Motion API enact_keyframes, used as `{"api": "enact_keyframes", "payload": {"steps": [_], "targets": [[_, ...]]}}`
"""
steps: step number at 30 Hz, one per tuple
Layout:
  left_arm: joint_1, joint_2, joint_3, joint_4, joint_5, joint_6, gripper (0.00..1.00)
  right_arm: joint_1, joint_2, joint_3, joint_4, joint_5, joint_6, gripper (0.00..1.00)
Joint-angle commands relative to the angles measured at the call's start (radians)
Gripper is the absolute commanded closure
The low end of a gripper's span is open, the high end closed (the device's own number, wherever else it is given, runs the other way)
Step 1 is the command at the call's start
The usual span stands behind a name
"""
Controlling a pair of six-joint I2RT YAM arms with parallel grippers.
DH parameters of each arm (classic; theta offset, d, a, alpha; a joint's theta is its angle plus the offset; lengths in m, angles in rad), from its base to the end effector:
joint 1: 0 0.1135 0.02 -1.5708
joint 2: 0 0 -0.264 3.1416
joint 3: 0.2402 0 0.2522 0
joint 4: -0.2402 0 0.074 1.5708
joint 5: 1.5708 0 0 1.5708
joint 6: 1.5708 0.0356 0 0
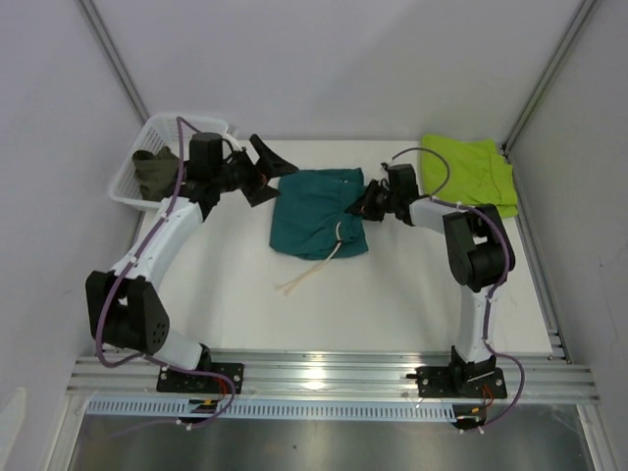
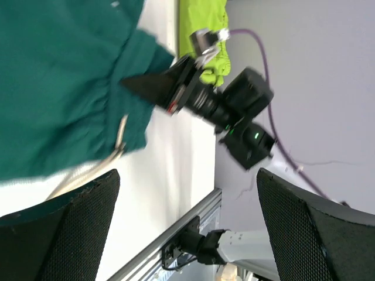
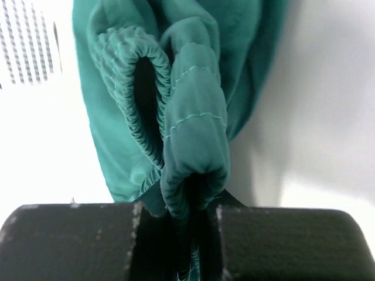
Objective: Fold and stack the shorts
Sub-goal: Neatly place the folded shorts to the corner
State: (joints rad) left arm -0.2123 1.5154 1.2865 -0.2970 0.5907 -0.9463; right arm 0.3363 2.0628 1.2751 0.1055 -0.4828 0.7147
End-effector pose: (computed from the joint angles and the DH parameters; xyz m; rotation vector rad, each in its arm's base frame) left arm 0.3352 -0.0925 0.3280 -0.4382 2.2357 -1.2788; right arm 0.4117 0.1614 0.1484 0.1739 2.3937 1.0769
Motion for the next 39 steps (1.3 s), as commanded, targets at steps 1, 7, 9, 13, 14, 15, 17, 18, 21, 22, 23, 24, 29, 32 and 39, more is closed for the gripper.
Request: {"api": "enact_keyframes", "payload": {"steps": [1, 7, 9, 13, 14, 15, 17, 18, 21, 22, 23, 24, 29, 32, 39], "targets": [[0.016, -0.046, 0.022, -0.139, 0.051, 0.049, 0.01, -0.094, -0.079, 0.124, -0.116, -0.031, -0.112, 1.0], [0.016, -0.083, -0.036, -0.148, 0.046, 0.06, 0.01, -0.238, -0.044, 0.346, -0.289, -0.128, -0.208, 1.0], [0.016, -0.09, -0.035, -0.157, 0.044, 0.069, 0.01, -0.295, 0.005, 0.407, -0.342, -0.167, -0.227, 1.0], [0.016, -0.098, -0.023, -0.195, 0.032, 0.101, 0.01, -0.368, 0.095, 0.583, -0.38, -0.217, -0.251, 1.0], [0.016, -0.1, -0.019, -0.202, 0.029, 0.107, 0.01, -0.378, 0.115, 0.622, -0.417, -0.217, -0.261, 1.0], [0.016, -0.101, -0.015, -0.212, 0.027, 0.112, 0.01, -0.391, 0.152, 0.659, -0.435, -0.214, -0.268, 1.0], [0.017, -0.104, -0.015, -0.226, 0.026, 0.121, 0.01, -0.405, 0.186, 0.743, -0.452, -0.22, -0.261, 1.0], [0.019, -0.104, -0.015, -0.229, 0.026, 0.122, 0.01, -0.424, 0.201, 0.766, -0.454, -0.23, -0.253, 1.0], [0.027, -0.113, -0.016, -0.241, 0.024, 0.132, 0.01, -0.457, 0.27, 0.872, -0.48, -0.288, -0.23, 1.0], [0.028, -0.116, -0.018, -0.243, 0.023, 0.135, 0.01, -0.462, 0.308, 0.907, -0.503, -0.304, -0.236, 1.0], [0.03, -0.116, -0.018, -0.246, 0.021, 0.136, 0.01, -0.462, 0.322, 0.943, -0.548, -0.312, -0.247, 1.0], [0.03, -0.118, -0.018, -0.249, 0.023, 0.136, 0.01, -0.459, 0.333, 0.989, -0.558, -0.321, -0.26, 1.0], [0.031, -0.104, -0.009, -0.258, 0.026, 0.141, 0.01, -0.502, 0.332, 0.981, -0.403, -0.361, -0.106, 1.0], [0.033, -0.104, -0.004, -0.261, 0.024, 0.139, 0.01, -0.543, 0.37, 1.089, -0.444, -0.388, -0.066, 1.0], [0.033, -0.106, -0.006, -0.274, 0.024, 0.142, 0.01, -0.654, 0.329, 1.086, -0.536, -0.508, -0.056, 1.0]]}}
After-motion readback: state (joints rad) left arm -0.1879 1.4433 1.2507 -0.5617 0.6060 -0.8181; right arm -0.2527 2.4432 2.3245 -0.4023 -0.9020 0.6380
